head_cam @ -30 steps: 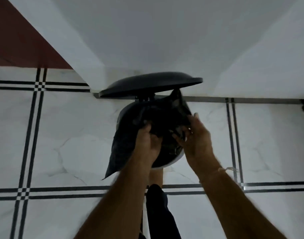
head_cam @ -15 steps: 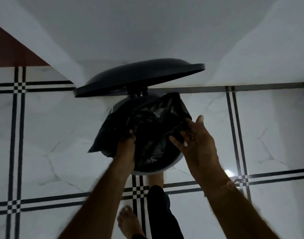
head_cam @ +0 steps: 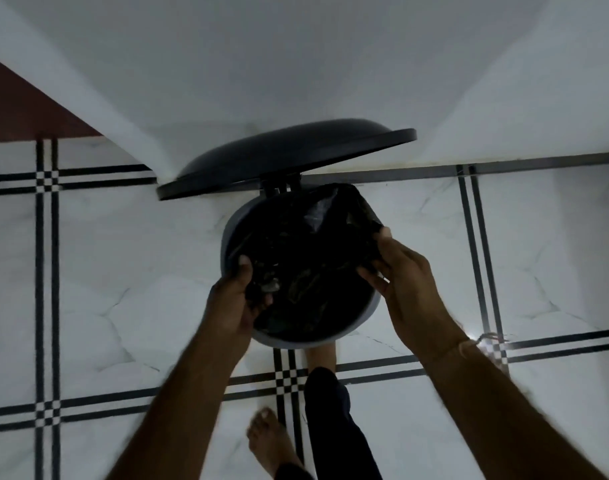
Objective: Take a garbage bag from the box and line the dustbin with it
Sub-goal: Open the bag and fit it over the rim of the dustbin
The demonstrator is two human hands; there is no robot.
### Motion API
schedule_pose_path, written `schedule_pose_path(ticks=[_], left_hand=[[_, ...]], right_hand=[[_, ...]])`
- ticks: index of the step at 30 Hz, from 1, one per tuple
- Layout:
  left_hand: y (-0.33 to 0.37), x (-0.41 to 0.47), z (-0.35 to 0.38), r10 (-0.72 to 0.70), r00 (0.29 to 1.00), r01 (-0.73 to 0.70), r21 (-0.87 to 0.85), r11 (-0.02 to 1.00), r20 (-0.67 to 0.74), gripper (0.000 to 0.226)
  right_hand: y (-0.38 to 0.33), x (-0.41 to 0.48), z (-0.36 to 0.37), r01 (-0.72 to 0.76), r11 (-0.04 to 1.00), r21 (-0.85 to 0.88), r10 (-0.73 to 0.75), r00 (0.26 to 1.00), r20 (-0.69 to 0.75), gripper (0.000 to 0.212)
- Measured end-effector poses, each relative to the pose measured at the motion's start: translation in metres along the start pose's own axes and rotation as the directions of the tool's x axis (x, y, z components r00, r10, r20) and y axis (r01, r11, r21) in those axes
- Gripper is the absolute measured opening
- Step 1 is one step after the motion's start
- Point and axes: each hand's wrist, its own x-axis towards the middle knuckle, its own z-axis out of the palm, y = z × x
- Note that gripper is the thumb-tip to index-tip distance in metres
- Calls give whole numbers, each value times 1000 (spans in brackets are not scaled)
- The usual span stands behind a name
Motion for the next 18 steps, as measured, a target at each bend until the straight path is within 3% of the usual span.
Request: schedule_pose_path(ticks=[4,8,11,13,16,18], left_hand=[[13,-3,-32,50,998,-47,-138,989,22,34],[15,5,-58,24,997,-40,-223,974,-75,35],[19,5,-68,33,999,-39,-258,965,-29,39],[17,-1,-59,50,998,-41,-221,975,35,42],[8,-12,-25,65,983,-49,-97,994,173,43],[4,-14,-2,49,975,-35,-71,997,217,49]], right_hand=[[4,9,-6,60,995,81,-46,986,-159,28],[3,21,-26,-48,972,232,112,956,-271,20],[2,25,-39,-81,978,190,130,956,-262,21],[0,18,-40,8,999,32,-2,982,-190,24],[4,-7,-19,332,909,-252,-309,943,127,37],[12,-15,0,367,840,-400,-276,923,268,51]])
